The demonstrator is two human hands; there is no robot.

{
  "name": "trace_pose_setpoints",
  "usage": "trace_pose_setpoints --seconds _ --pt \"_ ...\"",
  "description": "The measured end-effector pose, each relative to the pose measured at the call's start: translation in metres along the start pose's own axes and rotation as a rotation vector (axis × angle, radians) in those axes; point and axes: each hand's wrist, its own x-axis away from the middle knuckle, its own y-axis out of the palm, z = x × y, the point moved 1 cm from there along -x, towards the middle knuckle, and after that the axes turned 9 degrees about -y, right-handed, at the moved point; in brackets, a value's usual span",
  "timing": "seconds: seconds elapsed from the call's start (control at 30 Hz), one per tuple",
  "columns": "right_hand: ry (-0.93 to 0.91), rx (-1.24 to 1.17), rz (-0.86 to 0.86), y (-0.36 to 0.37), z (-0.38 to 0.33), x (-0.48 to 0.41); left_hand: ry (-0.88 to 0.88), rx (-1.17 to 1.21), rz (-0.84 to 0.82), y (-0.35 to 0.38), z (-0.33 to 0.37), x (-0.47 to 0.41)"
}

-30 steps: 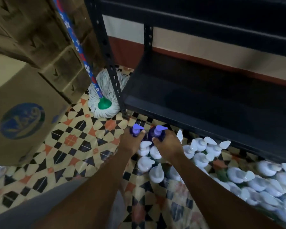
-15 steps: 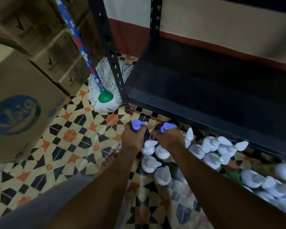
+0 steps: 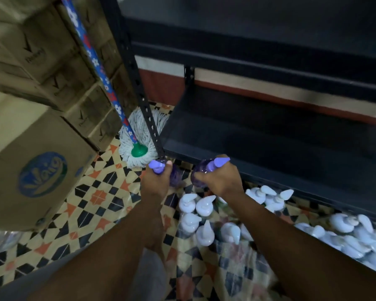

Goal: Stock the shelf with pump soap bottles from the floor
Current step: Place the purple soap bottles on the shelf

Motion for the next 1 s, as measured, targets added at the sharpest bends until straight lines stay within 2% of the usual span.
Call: trace_pose_setpoints --seconds 0.2,0.33,0.5,0.6,0.7,0.77,0.9,1.0 --pt "-0.114 -0.106 0.063 -0.083 -0.045 0.049 0.189 0.075 -0.012 -0.054 0.078 0.055" --pt "-0.216 -0.215 0.123 -0.158 -0.074 0.104 0.31 0.212 -0.017 -0.09 0.129 0.118" --pt "-0.283 -0.469 0.238 -0.235 -0.096 0.175 0.375 0.416 -0.174 -0.111 0.172 0.204" --pt "-0.253 -0.636 0.243 -0.27 -0.102 0.21 0.318 0.601 -0.407 -0.11 0.184 0.251" --pt "-0.21 -0.732 0.203 -0.293 -0.103 0.238 0.257 0.69 -0.639 -0.1 0.186 0.293" --pt "-0.182 -0.786 0.171 -0.3 -0.096 0.249 0.143 0.721 -0.769 -0.085 0.182 0.312" --pt "-0.031 -0.88 0.115 -0.297 -0.066 0.257 -0.068 0.646 -0.937 -0.048 0.166 0.333" --pt "0.0 -0.875 0.081 -0.3 -0.051 0.256 -0.118 0.507 -1.008 -0.023 0.166 0.34"
